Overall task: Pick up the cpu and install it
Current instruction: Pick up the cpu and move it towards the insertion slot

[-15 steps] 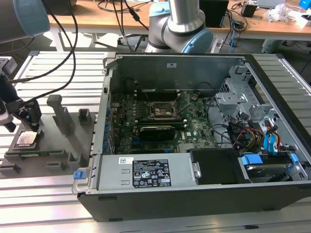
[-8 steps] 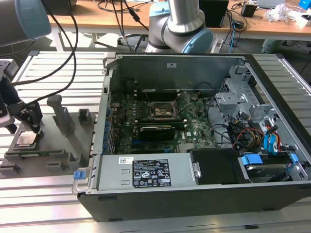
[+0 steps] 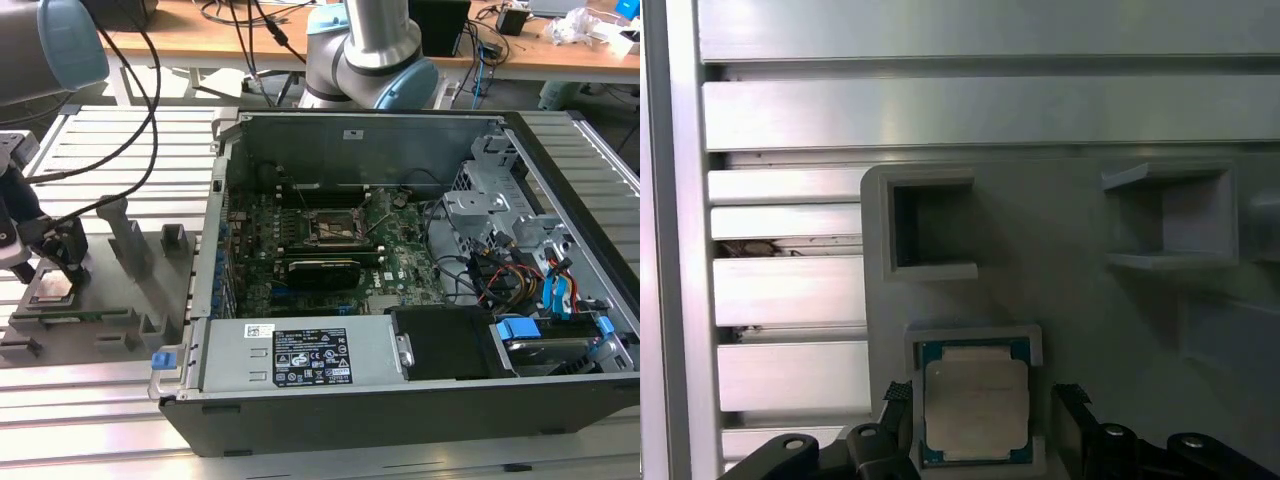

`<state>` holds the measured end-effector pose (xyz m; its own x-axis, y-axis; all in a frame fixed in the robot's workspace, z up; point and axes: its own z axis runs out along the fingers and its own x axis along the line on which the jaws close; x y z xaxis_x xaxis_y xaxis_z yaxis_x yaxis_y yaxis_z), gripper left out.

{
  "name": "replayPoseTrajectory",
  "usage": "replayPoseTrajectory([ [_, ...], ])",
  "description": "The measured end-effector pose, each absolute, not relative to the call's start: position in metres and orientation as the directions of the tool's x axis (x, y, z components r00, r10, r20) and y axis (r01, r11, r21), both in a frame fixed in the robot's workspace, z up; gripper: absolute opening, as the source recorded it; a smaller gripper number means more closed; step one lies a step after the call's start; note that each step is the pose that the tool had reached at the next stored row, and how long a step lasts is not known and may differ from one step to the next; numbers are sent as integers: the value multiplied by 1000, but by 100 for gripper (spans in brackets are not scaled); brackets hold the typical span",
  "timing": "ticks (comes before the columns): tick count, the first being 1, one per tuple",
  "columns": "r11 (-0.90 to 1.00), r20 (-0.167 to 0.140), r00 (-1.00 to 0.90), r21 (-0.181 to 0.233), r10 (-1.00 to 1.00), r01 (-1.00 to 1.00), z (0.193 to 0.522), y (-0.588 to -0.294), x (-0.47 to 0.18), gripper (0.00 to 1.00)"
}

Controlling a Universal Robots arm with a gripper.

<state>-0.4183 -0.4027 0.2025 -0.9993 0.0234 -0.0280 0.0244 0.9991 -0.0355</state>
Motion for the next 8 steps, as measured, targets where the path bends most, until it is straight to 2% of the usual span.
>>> replayPoseTrajectory([
  [8, 999, -28, -1000, -35, -8, -7, 193, -406, -418, 66],
])
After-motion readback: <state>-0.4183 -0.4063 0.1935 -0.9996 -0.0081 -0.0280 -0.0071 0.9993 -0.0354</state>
